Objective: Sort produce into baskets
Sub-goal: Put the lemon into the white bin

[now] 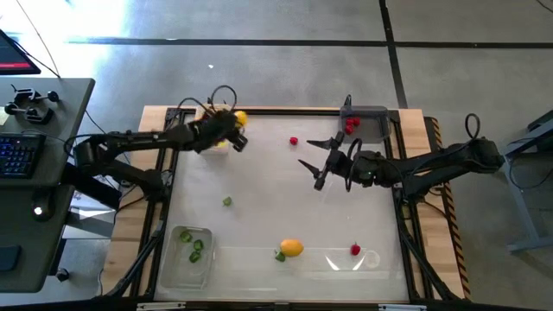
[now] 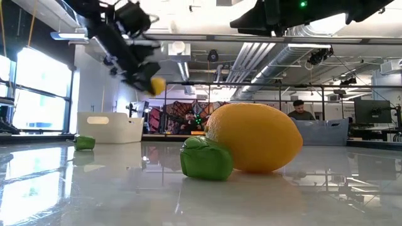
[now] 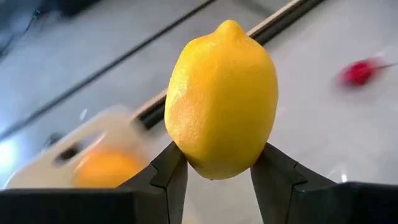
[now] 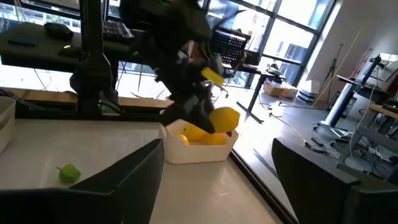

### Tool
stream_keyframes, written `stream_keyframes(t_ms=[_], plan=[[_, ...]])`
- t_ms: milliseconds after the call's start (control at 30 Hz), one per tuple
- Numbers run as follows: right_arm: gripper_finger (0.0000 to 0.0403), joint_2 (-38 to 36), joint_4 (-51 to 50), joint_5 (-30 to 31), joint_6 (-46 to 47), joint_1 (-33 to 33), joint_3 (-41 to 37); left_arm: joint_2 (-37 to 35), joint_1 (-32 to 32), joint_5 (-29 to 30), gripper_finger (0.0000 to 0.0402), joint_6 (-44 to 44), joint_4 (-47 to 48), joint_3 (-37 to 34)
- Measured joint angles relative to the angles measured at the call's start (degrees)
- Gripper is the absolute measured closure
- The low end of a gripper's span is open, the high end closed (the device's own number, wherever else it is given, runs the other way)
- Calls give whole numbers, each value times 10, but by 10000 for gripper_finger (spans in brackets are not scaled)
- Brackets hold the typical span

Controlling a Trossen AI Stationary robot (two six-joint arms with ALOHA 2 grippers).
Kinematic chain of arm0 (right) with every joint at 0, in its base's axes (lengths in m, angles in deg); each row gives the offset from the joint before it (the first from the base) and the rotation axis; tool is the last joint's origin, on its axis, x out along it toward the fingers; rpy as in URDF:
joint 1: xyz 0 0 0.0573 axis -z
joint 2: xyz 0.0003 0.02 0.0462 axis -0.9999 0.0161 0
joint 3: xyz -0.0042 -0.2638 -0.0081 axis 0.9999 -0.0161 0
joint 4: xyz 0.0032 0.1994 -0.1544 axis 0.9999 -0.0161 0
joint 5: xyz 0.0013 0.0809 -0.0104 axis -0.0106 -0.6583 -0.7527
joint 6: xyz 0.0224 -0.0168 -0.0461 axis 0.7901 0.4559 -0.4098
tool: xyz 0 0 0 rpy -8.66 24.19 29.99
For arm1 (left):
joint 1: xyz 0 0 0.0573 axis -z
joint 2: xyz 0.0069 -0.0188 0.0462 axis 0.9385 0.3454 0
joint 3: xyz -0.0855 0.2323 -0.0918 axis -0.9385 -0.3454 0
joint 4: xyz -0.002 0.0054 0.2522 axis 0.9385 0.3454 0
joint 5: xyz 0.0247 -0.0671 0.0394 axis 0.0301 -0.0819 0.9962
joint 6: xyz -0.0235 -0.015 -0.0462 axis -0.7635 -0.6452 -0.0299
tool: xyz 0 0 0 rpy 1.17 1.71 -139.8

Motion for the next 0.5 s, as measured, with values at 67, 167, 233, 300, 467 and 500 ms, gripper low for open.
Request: stream_keyframes(t_ms=[67, 167, 233, 300, 467, 500], plan=[[111, 0, 0, 0, 0, 0, 0, 5, -34, -1, 275, -17, 30, -1], [111, 0, 0, 0, 0, 0, 0, 20, -77, -6, 275, -20, 33, -13], [111, 0, 0, 0, 0, 1, 0, 31, -101, -25, 275, -20, 42, -13], [111, 0, 0, 0, 0, 1, 0, 43, -117, -47, 275, -20, 55, -13], [111, 0, 0, 0, 0, 2, 0, 61, -132, -75, 275, -19, 82, -13], [111, 0, 0, 0, 0, 3, 0, 62, -132, -75, 275, -19, 92, -13]])
